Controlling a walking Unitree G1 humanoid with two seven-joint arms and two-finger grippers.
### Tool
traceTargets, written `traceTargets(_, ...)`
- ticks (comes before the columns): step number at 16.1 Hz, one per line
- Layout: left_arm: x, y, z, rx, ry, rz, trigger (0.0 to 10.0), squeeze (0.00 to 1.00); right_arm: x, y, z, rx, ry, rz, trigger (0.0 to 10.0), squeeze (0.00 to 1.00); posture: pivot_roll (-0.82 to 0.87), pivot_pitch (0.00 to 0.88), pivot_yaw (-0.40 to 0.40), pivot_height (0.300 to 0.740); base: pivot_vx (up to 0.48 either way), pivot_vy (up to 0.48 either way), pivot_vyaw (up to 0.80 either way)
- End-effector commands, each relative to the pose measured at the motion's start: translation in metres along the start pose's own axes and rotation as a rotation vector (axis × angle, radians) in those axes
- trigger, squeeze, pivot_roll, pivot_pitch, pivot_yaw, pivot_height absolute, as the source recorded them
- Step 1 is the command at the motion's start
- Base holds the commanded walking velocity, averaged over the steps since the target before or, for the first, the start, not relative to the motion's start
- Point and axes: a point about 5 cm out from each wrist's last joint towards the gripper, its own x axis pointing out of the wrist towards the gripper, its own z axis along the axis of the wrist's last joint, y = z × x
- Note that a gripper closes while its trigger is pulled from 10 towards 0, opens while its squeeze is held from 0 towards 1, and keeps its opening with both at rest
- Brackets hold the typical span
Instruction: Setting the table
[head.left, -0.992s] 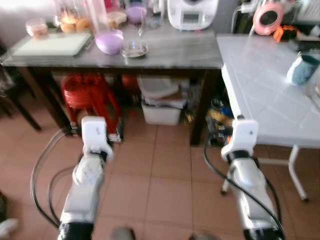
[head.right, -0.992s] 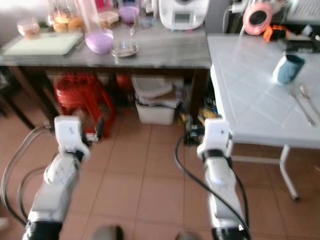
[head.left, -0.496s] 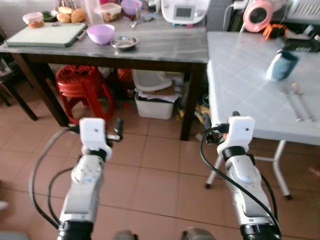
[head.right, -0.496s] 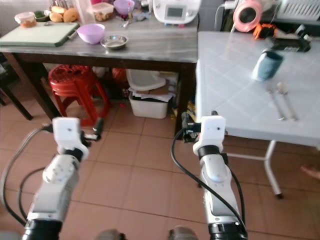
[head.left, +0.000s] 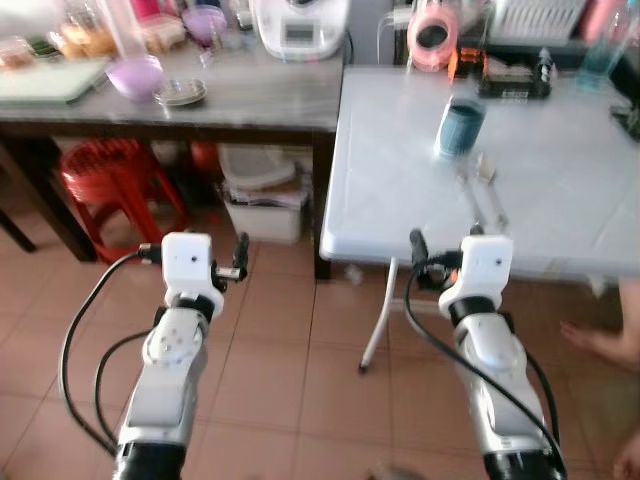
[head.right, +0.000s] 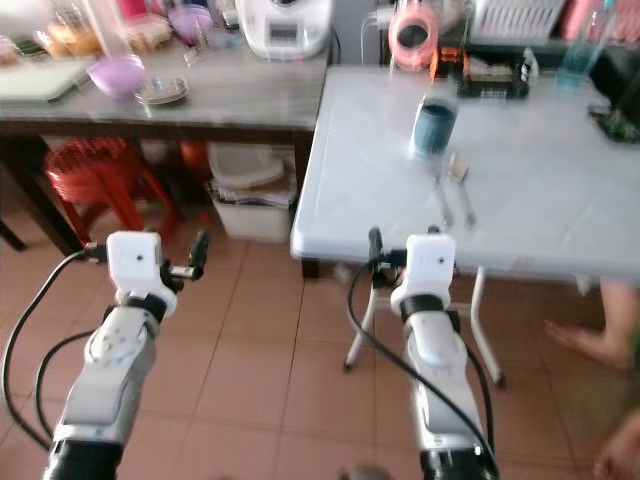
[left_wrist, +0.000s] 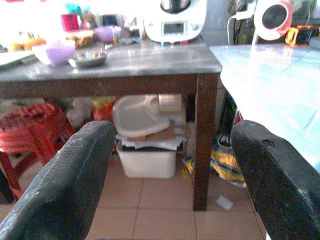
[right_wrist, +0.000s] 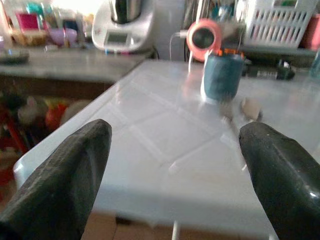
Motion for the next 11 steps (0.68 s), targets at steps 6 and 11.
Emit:
traceTargets(6,0.0002,-0.0124,-0.0002,-0.027,0.001,-0.051,10.0,0.00,-0.0036,-0.0053,-0.0046,-0.003,0.021,-0.026,10.0,0.00,-0.02,0.000,0.062,0.740,0.480,0.000,0.00)
traceTargets(11,-0.0001,-0.0151,-0.0005,-0.031,0.001,-0.063,10.0,0.00,-0.0029,-0.0065,-0.0049,-0.005,0.022,-0.027,10.0,0.00,-0.01,0.000,0.058,0.740,0.480,0.000,0.00)
